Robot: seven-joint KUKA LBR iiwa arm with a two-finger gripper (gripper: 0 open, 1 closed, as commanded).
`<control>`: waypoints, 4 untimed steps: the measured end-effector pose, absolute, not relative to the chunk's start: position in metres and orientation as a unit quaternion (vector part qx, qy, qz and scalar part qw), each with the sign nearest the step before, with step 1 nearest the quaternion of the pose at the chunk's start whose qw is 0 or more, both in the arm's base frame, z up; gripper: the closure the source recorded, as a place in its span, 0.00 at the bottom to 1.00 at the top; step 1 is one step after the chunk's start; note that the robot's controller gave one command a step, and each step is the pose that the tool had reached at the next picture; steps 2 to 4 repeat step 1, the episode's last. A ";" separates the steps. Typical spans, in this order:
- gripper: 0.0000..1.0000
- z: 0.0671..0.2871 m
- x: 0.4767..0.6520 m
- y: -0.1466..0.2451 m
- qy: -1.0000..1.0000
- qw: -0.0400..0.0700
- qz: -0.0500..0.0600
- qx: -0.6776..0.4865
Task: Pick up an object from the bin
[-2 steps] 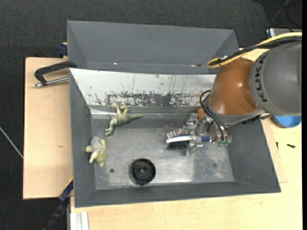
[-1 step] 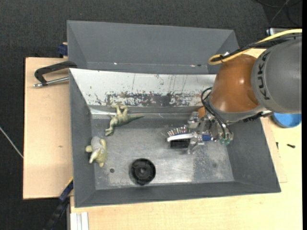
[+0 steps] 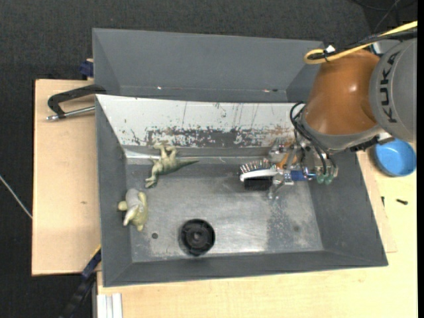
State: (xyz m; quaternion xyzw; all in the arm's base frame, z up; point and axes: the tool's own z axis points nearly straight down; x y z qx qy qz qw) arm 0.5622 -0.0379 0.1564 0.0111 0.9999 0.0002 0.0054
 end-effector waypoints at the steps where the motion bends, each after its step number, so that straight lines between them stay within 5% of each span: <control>1: 1.00 0.178 0.564 -0.038 1.000 0.004 0.000 0.011; 4: 1.00 0.178 0.564 -0.038 1.000 0.004 0.000 0.011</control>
Offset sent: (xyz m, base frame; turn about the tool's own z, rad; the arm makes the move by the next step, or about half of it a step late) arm -0.0002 0.0000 0.0196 0.0000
